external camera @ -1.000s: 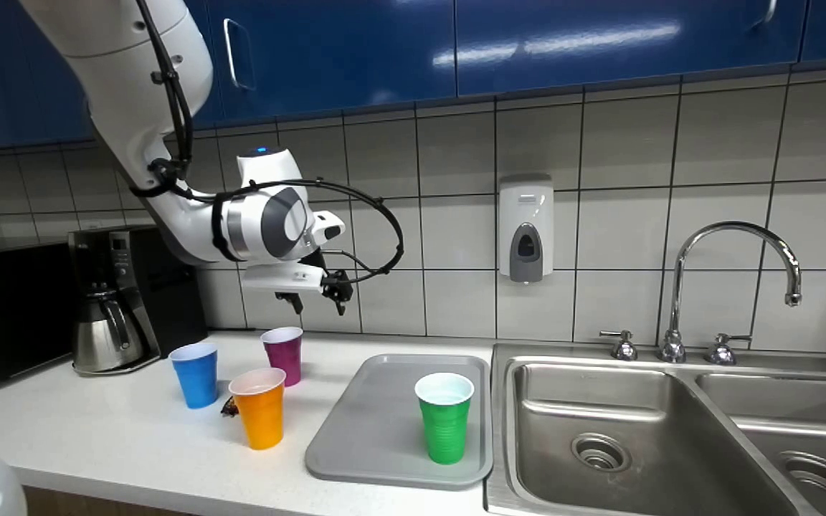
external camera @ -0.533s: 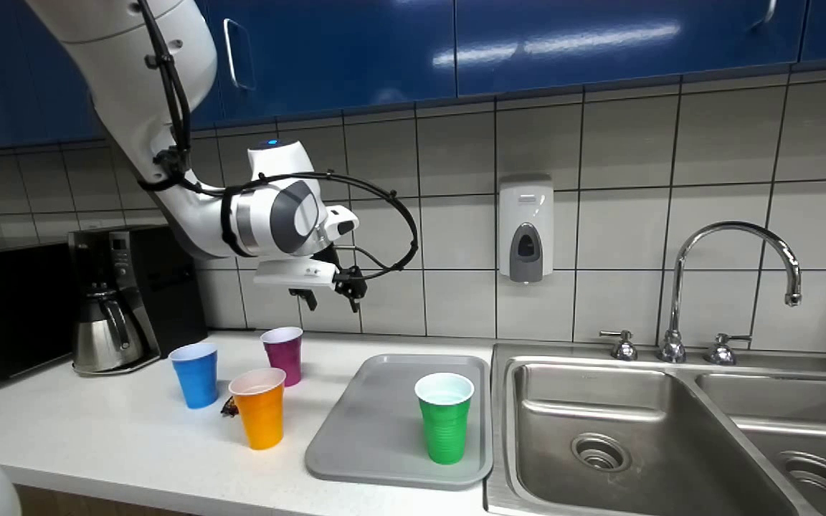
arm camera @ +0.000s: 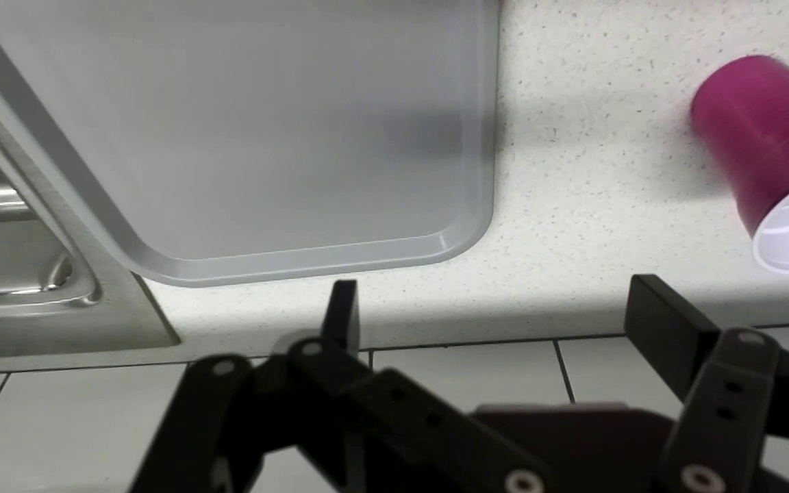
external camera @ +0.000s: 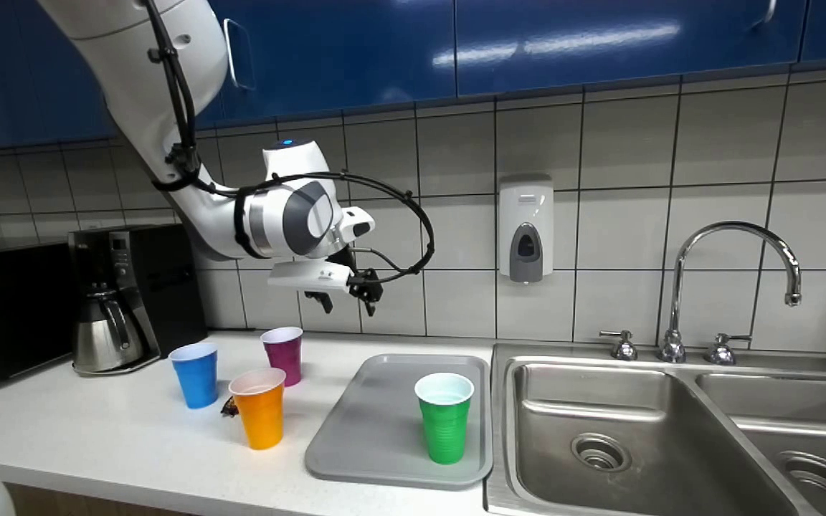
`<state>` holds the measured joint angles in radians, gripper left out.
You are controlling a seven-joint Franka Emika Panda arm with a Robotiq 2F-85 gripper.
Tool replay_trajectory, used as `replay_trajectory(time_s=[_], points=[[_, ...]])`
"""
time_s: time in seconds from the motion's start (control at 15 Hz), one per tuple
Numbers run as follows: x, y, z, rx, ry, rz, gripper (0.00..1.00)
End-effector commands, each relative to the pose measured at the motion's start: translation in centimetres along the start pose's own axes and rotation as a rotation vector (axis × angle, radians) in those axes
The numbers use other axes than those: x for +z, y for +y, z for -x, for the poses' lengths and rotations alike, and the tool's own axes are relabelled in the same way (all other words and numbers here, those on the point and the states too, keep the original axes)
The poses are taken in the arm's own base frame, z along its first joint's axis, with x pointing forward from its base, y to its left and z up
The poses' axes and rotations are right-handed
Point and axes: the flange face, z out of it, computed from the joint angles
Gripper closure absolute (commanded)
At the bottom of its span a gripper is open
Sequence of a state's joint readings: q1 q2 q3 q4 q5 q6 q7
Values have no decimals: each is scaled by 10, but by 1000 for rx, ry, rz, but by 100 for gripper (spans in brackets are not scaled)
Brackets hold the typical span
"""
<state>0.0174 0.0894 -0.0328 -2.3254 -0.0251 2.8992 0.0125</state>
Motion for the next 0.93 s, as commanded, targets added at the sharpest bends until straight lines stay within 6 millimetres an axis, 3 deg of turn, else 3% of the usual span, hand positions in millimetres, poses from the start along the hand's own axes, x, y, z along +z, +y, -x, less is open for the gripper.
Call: replay_trajectory(time_s=[0.0, 0.87], points=[[-8, 15, 5, 34, -6, 15, 0], [-6, 65, 12, 113, -20, 79, 0]])
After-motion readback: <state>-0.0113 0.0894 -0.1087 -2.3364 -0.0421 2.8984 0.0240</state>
